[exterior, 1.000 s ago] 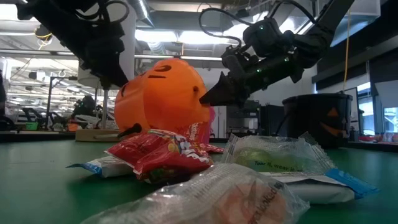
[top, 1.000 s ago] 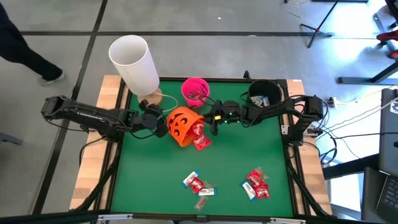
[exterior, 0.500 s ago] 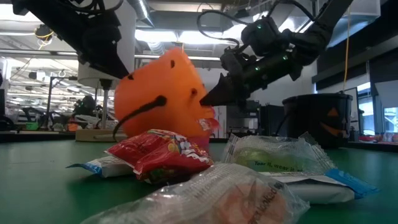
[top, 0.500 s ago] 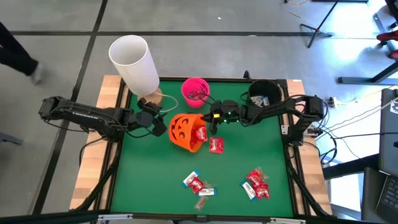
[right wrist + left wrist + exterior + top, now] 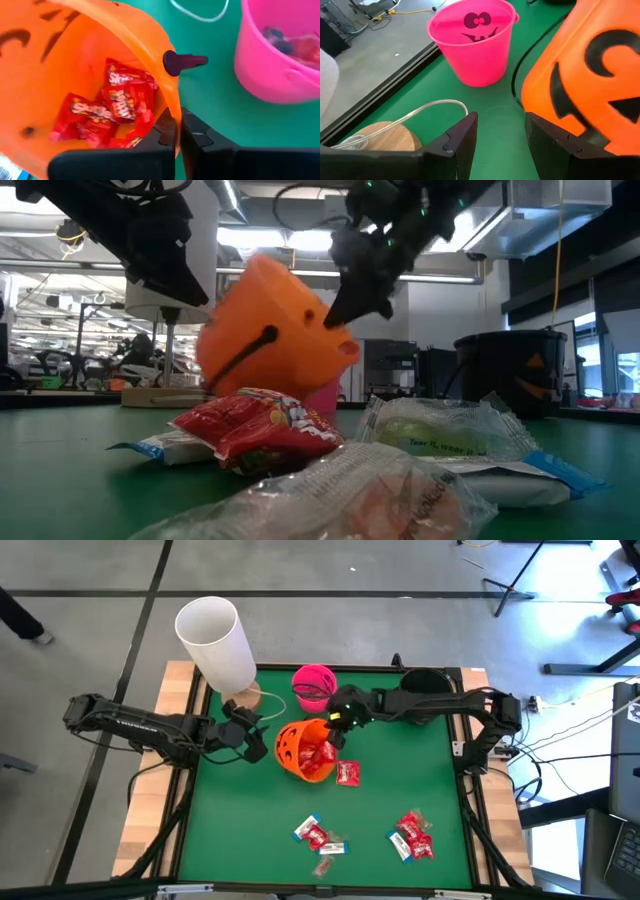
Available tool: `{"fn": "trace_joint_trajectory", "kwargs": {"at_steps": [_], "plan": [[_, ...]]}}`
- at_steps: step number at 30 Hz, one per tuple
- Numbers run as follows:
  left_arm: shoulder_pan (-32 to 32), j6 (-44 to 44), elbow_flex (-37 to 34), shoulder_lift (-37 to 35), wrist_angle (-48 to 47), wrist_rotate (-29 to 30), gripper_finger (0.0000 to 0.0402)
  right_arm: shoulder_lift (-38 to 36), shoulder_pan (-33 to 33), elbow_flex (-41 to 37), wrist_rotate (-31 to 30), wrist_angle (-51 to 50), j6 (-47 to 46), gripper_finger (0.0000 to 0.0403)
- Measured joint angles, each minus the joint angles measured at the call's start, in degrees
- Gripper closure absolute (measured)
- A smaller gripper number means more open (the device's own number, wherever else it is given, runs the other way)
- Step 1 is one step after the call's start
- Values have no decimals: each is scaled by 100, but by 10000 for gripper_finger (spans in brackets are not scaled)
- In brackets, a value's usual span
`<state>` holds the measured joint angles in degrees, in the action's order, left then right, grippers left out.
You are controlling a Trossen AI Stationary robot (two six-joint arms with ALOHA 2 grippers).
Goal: Sort candy
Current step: Adjust the orange bucket
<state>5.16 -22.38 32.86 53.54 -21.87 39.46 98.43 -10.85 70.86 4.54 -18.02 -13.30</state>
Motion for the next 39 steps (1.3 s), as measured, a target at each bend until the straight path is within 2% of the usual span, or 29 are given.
{"fn": "trace_joint_trajectory", "kwargs": {"at_steps": [8, 15, 24, 39], "plan": [[30, -14, 0, 0, 2, 2, 242, 0, -7, 1714, -215, -2672, 187, 395], [30, -16, 0, 0, 2, 0, 242, 32, -7, 2495, -154, -3928, 300, 400], [30, -14, 0, 2, 47, -27, 242, 416, -7, 2495, 231, -4558, 175, 400], [30, 43, -2, 15, 152, -170, 242, 922, -7, 2522, 559, -4289, 186, 400]]}}
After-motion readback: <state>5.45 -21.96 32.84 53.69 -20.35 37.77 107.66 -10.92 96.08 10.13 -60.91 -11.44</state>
